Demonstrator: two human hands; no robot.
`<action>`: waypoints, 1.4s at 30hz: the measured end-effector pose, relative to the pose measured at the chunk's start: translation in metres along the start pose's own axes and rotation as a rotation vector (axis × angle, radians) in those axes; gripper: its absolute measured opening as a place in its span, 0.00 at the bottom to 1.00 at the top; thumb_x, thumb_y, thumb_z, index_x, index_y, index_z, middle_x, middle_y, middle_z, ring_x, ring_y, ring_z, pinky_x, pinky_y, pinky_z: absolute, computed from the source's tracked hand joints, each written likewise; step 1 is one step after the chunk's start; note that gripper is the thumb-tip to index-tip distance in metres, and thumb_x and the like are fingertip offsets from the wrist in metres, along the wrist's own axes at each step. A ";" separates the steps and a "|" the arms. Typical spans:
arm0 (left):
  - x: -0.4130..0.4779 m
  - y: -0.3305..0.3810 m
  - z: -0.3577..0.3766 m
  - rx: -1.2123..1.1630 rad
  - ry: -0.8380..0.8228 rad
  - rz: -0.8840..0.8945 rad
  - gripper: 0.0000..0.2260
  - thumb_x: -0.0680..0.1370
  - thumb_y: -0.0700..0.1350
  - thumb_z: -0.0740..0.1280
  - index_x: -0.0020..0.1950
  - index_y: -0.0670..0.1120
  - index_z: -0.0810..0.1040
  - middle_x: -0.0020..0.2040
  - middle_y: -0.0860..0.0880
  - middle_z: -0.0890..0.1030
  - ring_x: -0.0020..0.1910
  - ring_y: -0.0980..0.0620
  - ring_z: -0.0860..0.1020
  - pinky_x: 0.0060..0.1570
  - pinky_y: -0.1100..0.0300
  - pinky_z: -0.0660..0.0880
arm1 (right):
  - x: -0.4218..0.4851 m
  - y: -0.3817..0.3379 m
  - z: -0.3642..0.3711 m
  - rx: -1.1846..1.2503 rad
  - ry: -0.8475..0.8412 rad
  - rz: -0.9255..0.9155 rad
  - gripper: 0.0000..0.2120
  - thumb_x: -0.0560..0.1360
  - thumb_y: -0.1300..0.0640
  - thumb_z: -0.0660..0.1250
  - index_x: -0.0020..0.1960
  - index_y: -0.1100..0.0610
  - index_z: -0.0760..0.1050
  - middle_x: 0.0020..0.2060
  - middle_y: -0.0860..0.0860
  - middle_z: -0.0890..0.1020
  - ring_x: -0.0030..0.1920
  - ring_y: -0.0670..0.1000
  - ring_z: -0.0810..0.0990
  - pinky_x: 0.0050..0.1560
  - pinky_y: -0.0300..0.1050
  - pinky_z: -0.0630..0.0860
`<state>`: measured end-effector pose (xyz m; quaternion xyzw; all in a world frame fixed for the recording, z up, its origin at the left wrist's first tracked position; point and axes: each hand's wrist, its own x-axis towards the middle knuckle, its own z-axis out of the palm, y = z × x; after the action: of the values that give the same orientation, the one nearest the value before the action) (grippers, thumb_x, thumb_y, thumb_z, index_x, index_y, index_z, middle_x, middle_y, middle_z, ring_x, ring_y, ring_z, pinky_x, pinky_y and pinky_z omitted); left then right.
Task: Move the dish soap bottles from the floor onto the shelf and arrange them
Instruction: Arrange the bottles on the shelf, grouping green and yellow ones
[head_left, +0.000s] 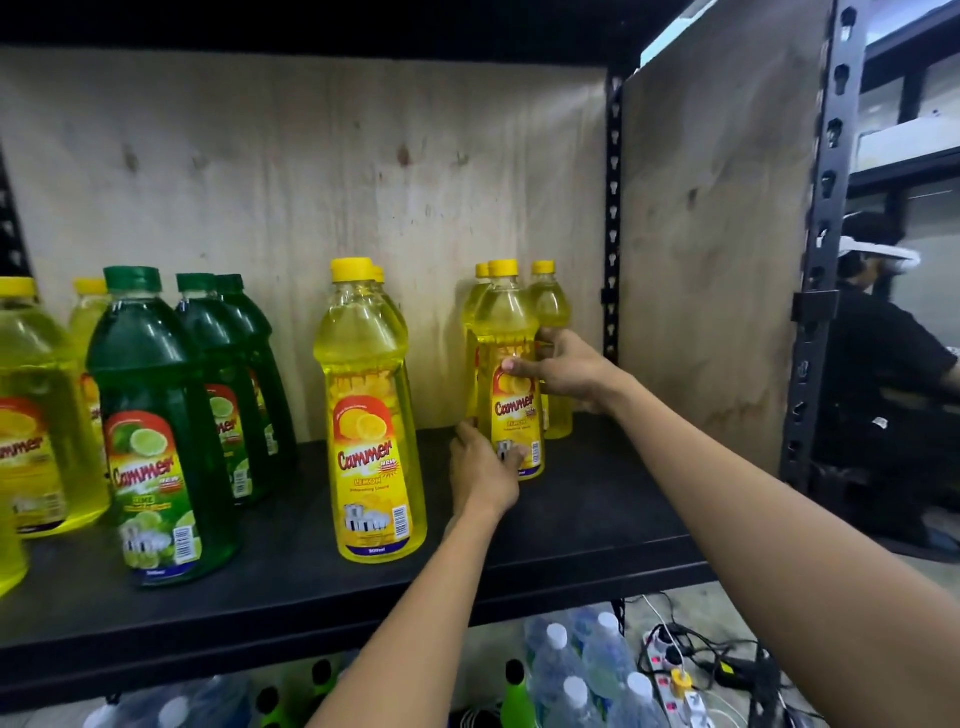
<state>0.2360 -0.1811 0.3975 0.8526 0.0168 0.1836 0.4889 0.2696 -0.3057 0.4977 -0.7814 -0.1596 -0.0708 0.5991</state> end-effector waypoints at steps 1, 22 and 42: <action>0.000 0.001 0.000 0.004 -0.002 -0.002 0.31 0.77 0.49 0.71 0.75 0.45 0.59 0.72 0.42 0.68 0.72 0.42 0.68 0.67 0.48 0.68 | 0.000 0.000 0.000 -0.008 -0.002 0.005 0.25 0.72 0.59 0.75 0.67 0.57 0.72 0.59 0.54 0.83 0.58 0.54 0.83 0.62 0.57 0.77; -0.012 0.040 0.029 -0.004 0.242 0.549 0.21 0.75 0.37 0.69 0.64 0.54 0.72 0.61 0.54 0.72 0.58 0.57 0.74 0.53 0.67 0.74 | 0.035 0.040 -0.042 -0.179 0.482 0.136 0.47 0.65 0.54 0.81 0.76 0.52 0.59 0.71 0.57 0.70 0.71 0.59 0.70 0.68 0.53 0.71; -0.003 0.029 0.032 -0.327 0.110 0.454 0.24 0.74 0.35 0.71 0.68 0.49 0.74 0.63 0.52 0.79 0.62 0.57 0.78 0.55 0.69 0.76 | -0.003 0.051 -0.058 -0.056 0.284 0.158 0.39 0.63 0.58 0.83 0.70 0.55 0.70 0.59 0.51 0.82 0.58 0.52 0.81 0.60 0.50 0.77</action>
<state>0.2392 -0.2235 0.4063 0.7332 -0.1777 0.3346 0.5646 0.2890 -0.3737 0.4661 -0.7900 -0.0095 -0.1377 0.5973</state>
